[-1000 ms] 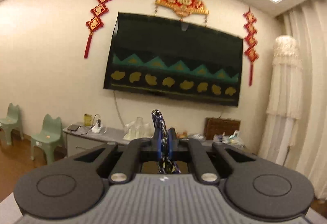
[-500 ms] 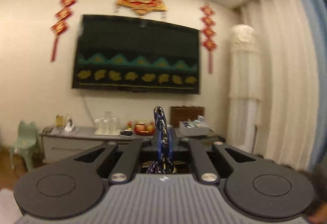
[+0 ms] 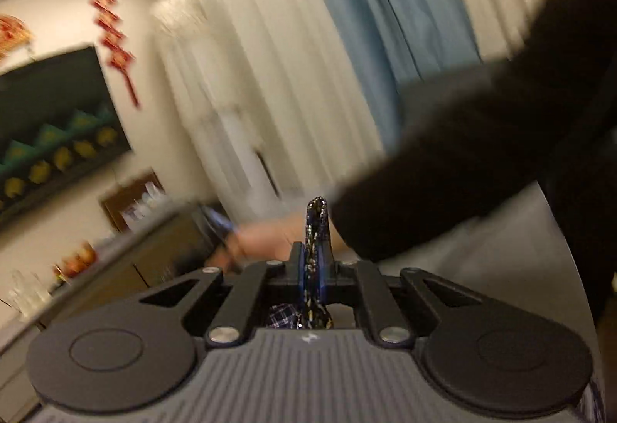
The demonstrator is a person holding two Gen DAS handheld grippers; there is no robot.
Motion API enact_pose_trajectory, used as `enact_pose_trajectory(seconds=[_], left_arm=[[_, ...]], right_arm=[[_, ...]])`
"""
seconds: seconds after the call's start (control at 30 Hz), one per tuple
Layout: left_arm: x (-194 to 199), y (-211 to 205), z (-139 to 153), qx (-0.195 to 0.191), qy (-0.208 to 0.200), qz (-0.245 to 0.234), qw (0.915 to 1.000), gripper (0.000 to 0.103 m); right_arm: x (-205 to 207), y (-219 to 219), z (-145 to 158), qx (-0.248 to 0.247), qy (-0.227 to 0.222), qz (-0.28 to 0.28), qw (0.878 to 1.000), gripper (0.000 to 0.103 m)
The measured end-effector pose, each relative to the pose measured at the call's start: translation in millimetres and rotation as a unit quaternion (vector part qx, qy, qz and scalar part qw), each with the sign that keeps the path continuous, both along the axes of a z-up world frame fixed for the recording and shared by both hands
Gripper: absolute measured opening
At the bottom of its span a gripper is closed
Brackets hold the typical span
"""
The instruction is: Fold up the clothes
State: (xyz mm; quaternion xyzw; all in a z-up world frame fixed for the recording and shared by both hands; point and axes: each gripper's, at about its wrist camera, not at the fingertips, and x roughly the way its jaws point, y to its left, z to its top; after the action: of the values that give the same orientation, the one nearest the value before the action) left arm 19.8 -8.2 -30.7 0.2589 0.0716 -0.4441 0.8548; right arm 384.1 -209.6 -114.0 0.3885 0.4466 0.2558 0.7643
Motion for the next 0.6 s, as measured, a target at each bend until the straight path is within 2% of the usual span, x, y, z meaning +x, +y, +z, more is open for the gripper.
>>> enact_pose_trajectory(seconds=[0.07, 0.13, 0.2, 0.27, 0.43, 0.53, 0.6], left_arm=[[0.4, 0.1, -11.9, 0.003, 0.032, -0.005, 0.9995, 0.007], [0.2, 0.4, -18.3, 0.013, 0.045, -0.012, 0.9988, 0.007], [2.2, -0.5, -24.8, 0.029, 0.043, -0.005, 0.9986, 0.007], [4.2, -1.1, -26.4, 0.034, 0.045, -0.003, 0.9984, 0.007], [8.8, -2.6, -27.3, 0.038, 0.054, -0.003, 0.9978, 0.007], [2.1, -13.0, -30.4, 0.058, 0.049, -0.013, 0.997, 0.007], [-1.7, -19.4, -32.6, 0.076, 0.045, -0.023, 0.9958, 0.007]], right_arm=[[-5.9, -3.3, -2.7, 0.014, 0.005, -0.006, 1.0, 0.055], [-14.1, -5.7, -3.4, 0.021, 0.007, -0.004, 1.0, 0.055], [-29.9, -7.8, -0.1, 0.023, 0.003, 0.004, 1.0, 0.072], [-50.5, -10.0, 4.7, 0.024, -0.002, 0.02, 1.0, 0.076], [-108.1, -27.1, 18.2, 0.021, -0.016, 0.05, 0.998, 0.077], [-142.2, -42.7, 20.4, 0.026, -0.016, 0.06, 0.998, 0.079], [-155.2, -44.5, 22.8, 0.009, -0.013, 0.065, 0.998, 0.08]])
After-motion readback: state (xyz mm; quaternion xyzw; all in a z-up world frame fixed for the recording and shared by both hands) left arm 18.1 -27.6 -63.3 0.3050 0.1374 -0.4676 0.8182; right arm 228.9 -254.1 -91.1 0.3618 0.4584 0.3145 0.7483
